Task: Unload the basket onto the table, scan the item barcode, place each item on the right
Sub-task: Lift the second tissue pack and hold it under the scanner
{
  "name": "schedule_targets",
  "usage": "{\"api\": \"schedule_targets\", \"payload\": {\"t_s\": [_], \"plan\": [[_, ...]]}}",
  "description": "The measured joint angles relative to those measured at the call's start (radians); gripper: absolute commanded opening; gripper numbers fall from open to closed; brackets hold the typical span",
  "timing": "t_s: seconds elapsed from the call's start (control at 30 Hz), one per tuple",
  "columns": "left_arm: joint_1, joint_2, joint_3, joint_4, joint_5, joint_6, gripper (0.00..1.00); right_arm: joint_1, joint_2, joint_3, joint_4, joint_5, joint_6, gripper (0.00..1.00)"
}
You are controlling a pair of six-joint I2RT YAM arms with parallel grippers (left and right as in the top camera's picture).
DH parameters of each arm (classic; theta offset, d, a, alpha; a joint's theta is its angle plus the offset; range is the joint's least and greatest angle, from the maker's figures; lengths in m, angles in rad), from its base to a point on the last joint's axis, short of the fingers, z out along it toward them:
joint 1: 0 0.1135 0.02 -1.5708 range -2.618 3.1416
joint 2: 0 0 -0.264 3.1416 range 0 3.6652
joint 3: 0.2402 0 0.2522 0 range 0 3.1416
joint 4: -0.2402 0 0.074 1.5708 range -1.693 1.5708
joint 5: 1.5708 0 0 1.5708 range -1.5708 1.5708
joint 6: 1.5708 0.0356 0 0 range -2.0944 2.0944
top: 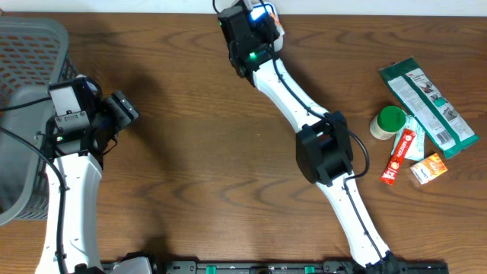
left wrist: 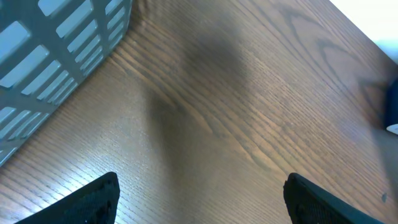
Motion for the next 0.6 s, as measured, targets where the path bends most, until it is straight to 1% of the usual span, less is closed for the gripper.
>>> {"api": "schedule_targets", "payload": {"t_s": [0.13, 0.23, 0.33, 0.43, 0.53, 0.6], "plan": [[0.0, 0.0, 0.0, 0.0, 0.0, 0.0, 0.85, -0.002, 0.01, 0.0, 0.033, -0.006, -0.008, 0.01], [0.0, 0.0, 0.0, 0.0, 0.0, 0.0, 0.85, -0.002, 0.009, 0.0, 0.066, 0.032, -0.011, 0.01], [0.0, 0.0, 0.0, 0.0, 0.0, 0.0, 0.85, -0.002, 0.007, 0.0, 0.023, 0.069, -0.008, 0.01], [0.0, 0.0, 0.0, 0.0, 0.0, 0.0, 0.85, 0.001, -0.031, 0.0, -0.129, 0.073, 0.021, 0.01], [0.0, 0.0, 0.0, 0.0, 0.0, 0.0, 0.85, 0.014, -0.161, -0.006, -0.412, 0.035, 0.134, 0.01], [0.0, 0.0, 0.0, 0.0, 0.0, 0.0, 0.85, 0.017, -0.248, -0.008, -0.554, -0.007, 0.199, 0.01]]}}
